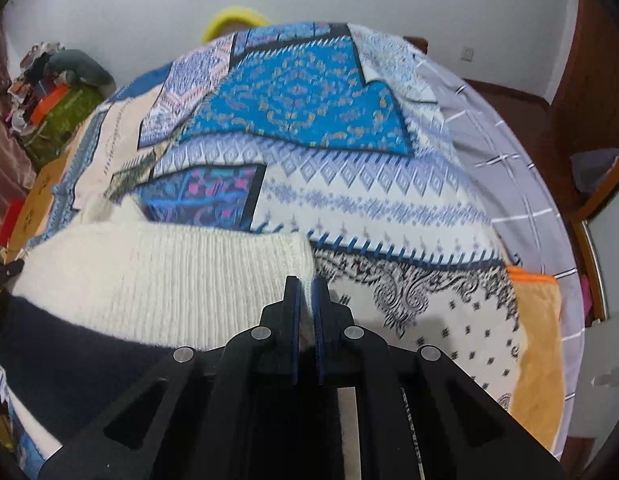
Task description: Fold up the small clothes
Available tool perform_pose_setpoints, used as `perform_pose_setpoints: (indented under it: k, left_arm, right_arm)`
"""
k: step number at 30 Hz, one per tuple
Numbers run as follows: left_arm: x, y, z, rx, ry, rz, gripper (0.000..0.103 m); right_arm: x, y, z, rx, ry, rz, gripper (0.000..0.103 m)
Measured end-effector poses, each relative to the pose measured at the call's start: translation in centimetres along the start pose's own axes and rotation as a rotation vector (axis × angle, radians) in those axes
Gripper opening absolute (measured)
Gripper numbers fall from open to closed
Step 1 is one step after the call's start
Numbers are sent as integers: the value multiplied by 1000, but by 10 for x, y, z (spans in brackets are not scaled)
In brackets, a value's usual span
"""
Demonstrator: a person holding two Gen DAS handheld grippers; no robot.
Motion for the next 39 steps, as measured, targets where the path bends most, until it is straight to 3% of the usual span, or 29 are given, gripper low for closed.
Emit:
perform_pose_setpoints:
  k: [5,8,13,19,26,28,30,32,36,39]
  left_arm:
    - [1,4,4,-21,-5,7,10]
    - [1,6,3,-29,-9,7,15]
    - [-7,8,-8,-22,-25,-13,38]
    - [-10,7,-38,9,-31,0,43]
    - [3,10,-84,83,-20,34,63]
    - [8,14,-95,93,-8,39,68]
    - [13,21,-103,98,-1,34,82]
    - [15,28,-109,103,-1,16,88]
    - [15,47,-116,95,34,-31,89]
    - [11,61,-114,72,55,-86,89]
  right_arm:
    - [-3,2,-3,-1,-2,-13,8]
    - [-2,4,-6,-9,9,-15,17]
    - [-3,6,-19,20,34,-30,43]
    - [-20,8,-43,57,33,-98,47]
    - [-53,12,-79,117,-8,-159,48]
    - [-62,15,-88,134,-16,-177,60]
    - [-73,18,-100,168,-22,-196,66]
    - [-83,22,-111,199,-28,-219,71]
    - [-102,31,-125,224,-50,-258,83]
    - [-112,37,-127,222,-69,-272,83]
Point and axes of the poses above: each gripper's, at about its wrist camera, not at the fingertips, and z roughly the way its jaws point, x to its right, y to its underside, the point moved 2 cm from there along z, roughly the way its jaws point, and after that the axes turned 7 degrees about y, right-handed, at the moved point
